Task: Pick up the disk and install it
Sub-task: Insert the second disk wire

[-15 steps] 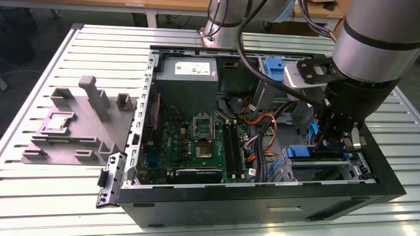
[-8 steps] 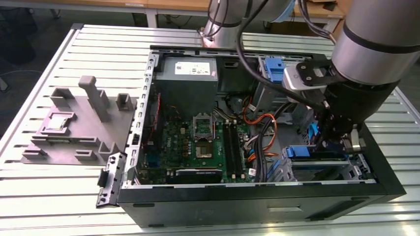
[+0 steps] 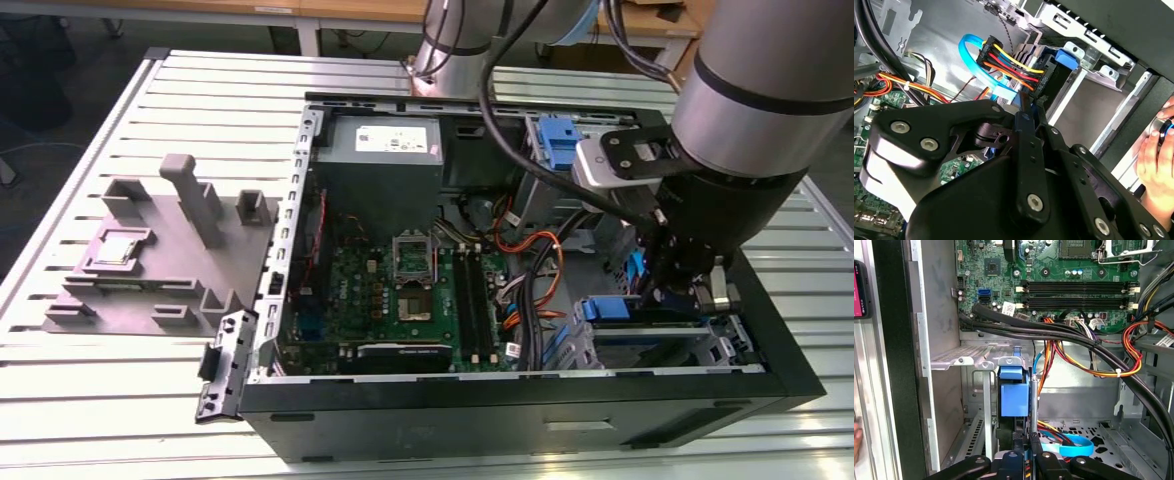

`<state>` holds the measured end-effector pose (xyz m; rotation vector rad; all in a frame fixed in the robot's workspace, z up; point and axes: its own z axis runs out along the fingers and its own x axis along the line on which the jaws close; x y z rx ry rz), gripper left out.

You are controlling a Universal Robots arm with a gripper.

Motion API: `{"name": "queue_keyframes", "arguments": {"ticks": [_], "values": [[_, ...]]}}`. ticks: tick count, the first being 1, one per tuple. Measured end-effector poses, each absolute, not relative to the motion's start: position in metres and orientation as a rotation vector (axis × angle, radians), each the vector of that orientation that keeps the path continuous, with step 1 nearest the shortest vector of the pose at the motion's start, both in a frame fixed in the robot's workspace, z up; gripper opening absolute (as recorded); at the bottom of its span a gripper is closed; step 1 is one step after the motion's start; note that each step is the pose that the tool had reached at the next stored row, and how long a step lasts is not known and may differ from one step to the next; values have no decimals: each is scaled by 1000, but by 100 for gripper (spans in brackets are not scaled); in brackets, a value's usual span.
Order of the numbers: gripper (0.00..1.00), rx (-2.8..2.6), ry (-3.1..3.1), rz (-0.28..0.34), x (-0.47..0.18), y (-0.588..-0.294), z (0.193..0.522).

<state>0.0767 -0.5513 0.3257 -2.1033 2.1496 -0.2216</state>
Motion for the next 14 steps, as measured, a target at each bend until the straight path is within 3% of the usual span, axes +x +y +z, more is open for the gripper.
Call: {"name": "queue_keyframes", "arguments": {"ticks": [5, 6, 14], "values": [[17, -2103, 2149, -221, 77, -551, 326], [24, -2103, 2149, -221, 77, -551, 326], [24, -2105, 2151, -219, 77, -551, 344]]}}
